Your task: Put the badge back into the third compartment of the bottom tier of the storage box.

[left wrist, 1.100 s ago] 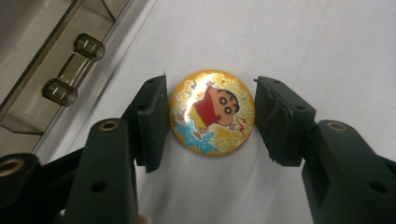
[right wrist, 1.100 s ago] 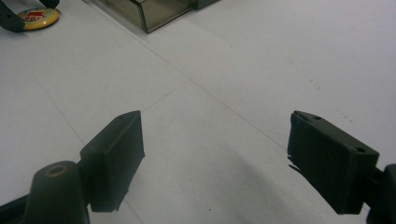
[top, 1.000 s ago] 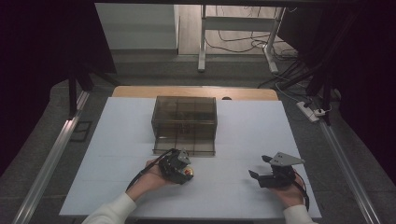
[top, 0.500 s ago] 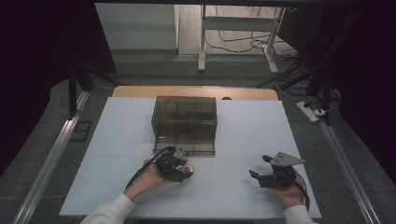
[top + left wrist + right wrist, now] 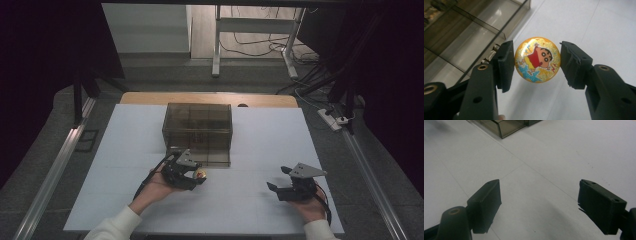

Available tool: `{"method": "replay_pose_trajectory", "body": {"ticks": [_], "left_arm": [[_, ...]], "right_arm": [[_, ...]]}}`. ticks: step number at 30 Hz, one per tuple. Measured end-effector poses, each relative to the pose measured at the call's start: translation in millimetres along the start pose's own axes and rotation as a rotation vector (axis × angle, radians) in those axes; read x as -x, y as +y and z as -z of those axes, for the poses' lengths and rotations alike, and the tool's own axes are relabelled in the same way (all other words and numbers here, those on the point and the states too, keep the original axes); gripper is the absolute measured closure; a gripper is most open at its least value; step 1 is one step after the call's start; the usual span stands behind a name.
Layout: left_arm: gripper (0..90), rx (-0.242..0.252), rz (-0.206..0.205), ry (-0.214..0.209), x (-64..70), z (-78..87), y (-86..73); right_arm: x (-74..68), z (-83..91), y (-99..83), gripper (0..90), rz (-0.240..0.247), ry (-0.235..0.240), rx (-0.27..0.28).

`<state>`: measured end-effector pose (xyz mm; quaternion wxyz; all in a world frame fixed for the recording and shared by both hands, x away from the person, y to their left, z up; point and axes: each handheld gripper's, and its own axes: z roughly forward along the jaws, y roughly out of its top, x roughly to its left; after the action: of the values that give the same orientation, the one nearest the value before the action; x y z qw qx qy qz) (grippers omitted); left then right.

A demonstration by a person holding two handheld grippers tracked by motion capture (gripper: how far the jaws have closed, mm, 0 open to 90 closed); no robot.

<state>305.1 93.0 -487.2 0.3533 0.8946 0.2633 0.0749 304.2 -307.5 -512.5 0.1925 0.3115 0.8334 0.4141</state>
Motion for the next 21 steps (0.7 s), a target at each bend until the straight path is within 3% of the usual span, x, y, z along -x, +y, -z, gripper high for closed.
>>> {"method": "replay_pose_trajectory", "body": {"ticks": [21], "left_arm": [[46.3, 0.141, 0.053, 0.014, -7.7, 29.5, 2.3]], "right_arm": [[-0.1, 0.0, 0.0, 18.6, 0.0, -0.003, 0.0]]}}
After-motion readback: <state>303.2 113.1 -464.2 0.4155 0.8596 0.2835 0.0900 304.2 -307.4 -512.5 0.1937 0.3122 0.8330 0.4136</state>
